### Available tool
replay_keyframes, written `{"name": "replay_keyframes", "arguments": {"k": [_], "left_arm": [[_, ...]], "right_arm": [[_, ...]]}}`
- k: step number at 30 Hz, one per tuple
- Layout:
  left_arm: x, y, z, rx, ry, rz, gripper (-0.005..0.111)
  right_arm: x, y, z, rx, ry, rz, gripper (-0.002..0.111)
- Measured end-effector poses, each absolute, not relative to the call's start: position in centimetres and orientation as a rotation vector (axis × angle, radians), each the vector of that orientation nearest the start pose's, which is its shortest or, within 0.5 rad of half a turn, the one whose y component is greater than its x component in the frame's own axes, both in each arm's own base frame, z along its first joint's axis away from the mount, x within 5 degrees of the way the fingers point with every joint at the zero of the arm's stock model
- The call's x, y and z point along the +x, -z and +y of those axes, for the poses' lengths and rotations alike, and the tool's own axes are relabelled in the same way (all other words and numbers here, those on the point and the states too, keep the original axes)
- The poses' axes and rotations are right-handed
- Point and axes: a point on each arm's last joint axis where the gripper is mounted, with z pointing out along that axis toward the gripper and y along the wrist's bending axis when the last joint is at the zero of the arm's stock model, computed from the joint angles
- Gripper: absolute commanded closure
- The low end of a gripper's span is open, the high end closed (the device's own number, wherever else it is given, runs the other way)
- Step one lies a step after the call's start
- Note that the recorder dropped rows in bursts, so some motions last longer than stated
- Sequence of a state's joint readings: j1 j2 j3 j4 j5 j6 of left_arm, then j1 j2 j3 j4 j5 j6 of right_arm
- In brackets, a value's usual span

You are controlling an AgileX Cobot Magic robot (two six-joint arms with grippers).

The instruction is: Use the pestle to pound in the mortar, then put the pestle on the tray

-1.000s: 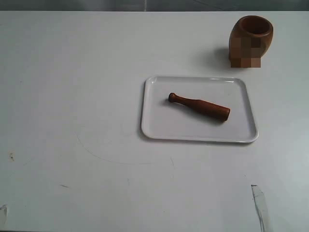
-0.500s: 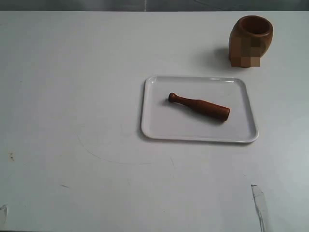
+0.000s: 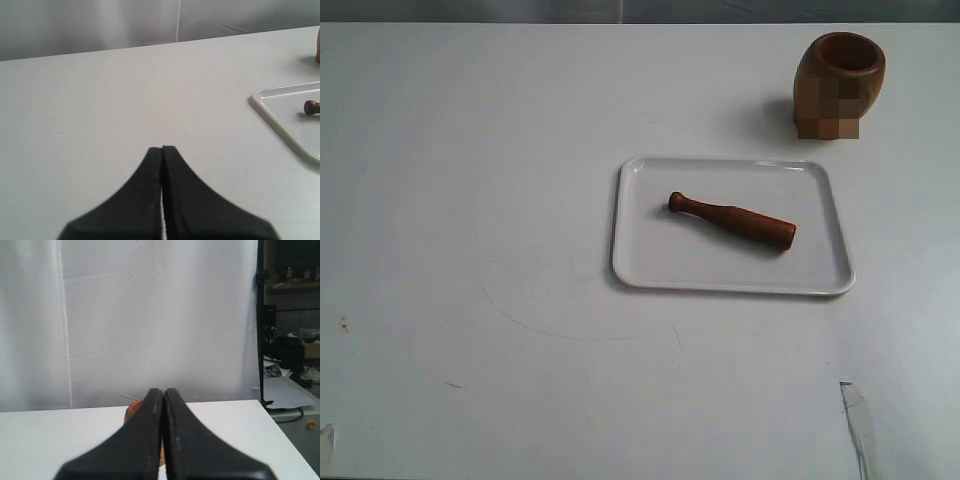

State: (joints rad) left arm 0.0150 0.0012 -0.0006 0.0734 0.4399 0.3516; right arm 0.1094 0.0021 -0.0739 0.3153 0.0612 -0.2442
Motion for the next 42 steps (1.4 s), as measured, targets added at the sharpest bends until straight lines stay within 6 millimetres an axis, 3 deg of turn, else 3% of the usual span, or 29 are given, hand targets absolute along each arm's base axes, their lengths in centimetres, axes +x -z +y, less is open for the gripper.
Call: {"name": "replay_keyframes", "arguments": {"k": [3, 25, 42], "left_arm": [[5.1, -17.4, 0.4, 0.367, -0.32, 1.901, 0.107], [5.1, -17.4, 0.4, 0.367, -0.32, 1.901, 0.107], [5.1, -17.4, 0.4, 0.367, -0.32, 1.901, 0.107]], "right_arm": [[5.6, -21.6, 0.6, -0.039, -0.131, 1.472, 0.108], [5.6, -21.3, 0.6, -0.141, -0.022, 1.483, 0.108], [5.6, -21.2, 0.1, -0.09, 0.062, 1.498, 0.108]]}}
